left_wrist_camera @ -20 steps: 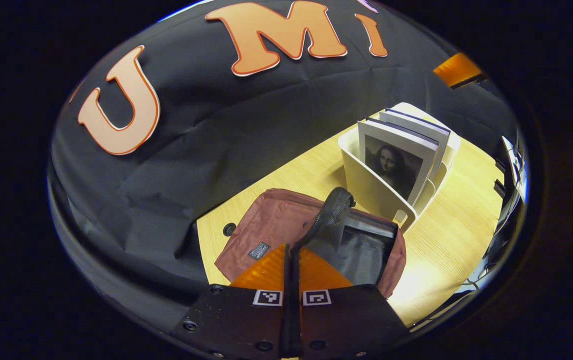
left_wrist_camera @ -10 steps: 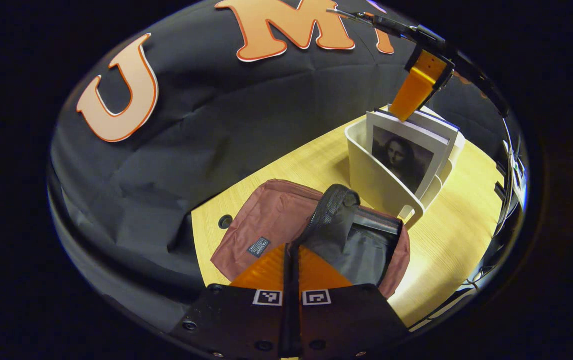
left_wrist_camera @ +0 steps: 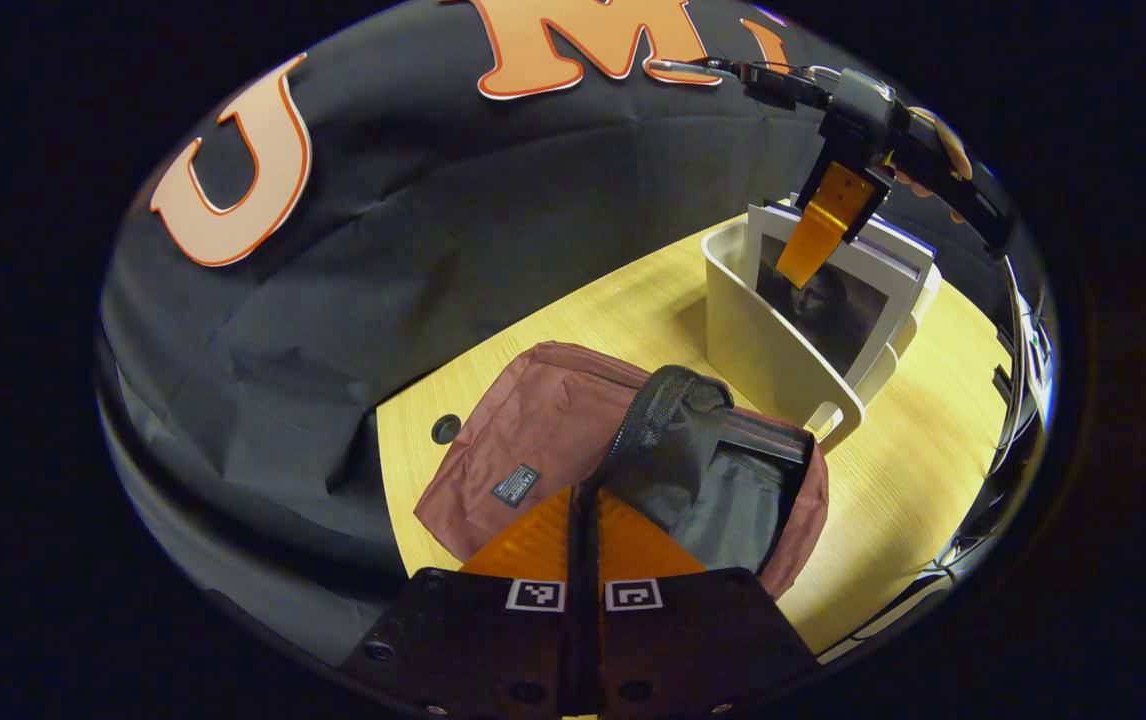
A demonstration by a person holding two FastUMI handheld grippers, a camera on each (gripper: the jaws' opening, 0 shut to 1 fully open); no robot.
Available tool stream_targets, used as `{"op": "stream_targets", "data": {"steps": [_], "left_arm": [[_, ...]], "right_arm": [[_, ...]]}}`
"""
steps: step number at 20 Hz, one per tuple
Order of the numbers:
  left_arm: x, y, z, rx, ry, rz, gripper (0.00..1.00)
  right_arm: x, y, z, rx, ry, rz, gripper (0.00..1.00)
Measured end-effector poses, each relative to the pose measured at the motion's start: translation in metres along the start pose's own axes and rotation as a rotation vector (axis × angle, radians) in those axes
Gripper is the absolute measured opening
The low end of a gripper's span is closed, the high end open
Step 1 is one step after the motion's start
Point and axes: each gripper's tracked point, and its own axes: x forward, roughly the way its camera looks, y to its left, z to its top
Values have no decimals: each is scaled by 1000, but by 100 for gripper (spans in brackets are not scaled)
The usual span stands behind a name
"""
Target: Open the schoolbag, grab two books from the bookshelf and put them into the schoolbag.
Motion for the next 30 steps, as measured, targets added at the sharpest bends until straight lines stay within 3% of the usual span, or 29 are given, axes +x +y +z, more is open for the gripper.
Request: {"op": "stream_targets", "data": {"steps": [2, 5, 10, 16, 17, 18, 22, 25, 28, 30], "left_arm": [[1, -1, 0, 0, 7, -4, 1], [4, 0, 1, 2, 8, 0, 1], [6, 0, -4, -14, 14, -9, 1], [2, -2, 4, 31, 6, -23, 1], [2, -2, 5, 44, 4, -23, 1], [1, -2, 6, 58, 0, -25, 1], [3, 3, 10, 73, -7, -15, 1], [3, 2, 15, 84, -7, -15, 1], [-1, 0, 20, 96, -17, -12, 1], [-4, -3, 22, 96, -19, -15, 1]], "right_arm": [[13, -6, -3, 0, 19, -26, 83], [15, -9, 0, 24, 13, -39, 41], [-16, -8, 13, 52, -55, -22, 38], [-121, 1, 27, 80, -273, -26, 37], [-140, 2, 26, 81, -310, -26, 49], [-158, 4, 23, 98, -346, -13, 37], [-217, 7, -4, 194, -471, 67, 37], [-238, 14, -42, 301, -539, 173, 37], [-227, 19, -82, 455, -572, 301, 37], [-198, 17, -112, 549, -559, 340, 36]]}}
